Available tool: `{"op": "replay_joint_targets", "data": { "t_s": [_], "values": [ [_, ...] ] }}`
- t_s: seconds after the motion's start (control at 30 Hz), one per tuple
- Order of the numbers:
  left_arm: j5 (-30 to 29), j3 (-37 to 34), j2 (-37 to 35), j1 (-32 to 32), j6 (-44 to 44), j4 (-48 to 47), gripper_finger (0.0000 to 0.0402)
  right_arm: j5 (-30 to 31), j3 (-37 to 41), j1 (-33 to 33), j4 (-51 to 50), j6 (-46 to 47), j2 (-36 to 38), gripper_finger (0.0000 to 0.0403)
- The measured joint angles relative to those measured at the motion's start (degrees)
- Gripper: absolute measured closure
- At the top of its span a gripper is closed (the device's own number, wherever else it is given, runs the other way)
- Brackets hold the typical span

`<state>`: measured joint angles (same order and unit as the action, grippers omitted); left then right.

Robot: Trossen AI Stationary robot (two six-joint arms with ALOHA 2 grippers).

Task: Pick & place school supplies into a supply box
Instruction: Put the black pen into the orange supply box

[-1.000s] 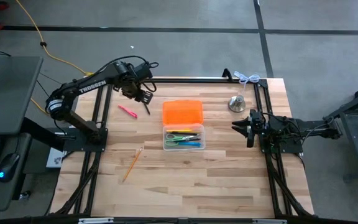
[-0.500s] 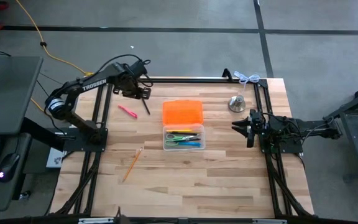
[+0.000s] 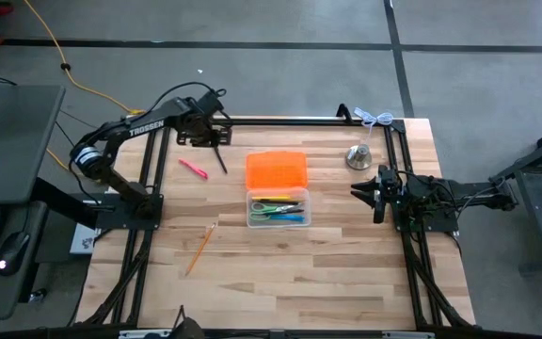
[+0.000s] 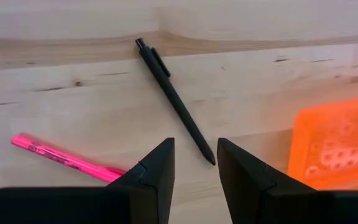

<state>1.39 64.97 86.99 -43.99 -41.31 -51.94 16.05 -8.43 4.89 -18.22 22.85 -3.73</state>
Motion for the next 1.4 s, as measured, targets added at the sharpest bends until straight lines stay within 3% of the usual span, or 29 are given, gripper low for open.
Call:
{"op": "replay_joint_targets", "data": {
  "t_s": [1.07,1.4],
  "values": [
    [0.8,0.0,13.1,0.0,-2.5,4.6,0.0252,0.0,0.0,0.0,0.0,0.0,0.0,0.0308],
    [0.5,0.0,14.2,-0.8,-2.5,5.8,0.0252,0.0,0.0,0.0,0.0,0.0,0.0,0.0308]
  ]
}}
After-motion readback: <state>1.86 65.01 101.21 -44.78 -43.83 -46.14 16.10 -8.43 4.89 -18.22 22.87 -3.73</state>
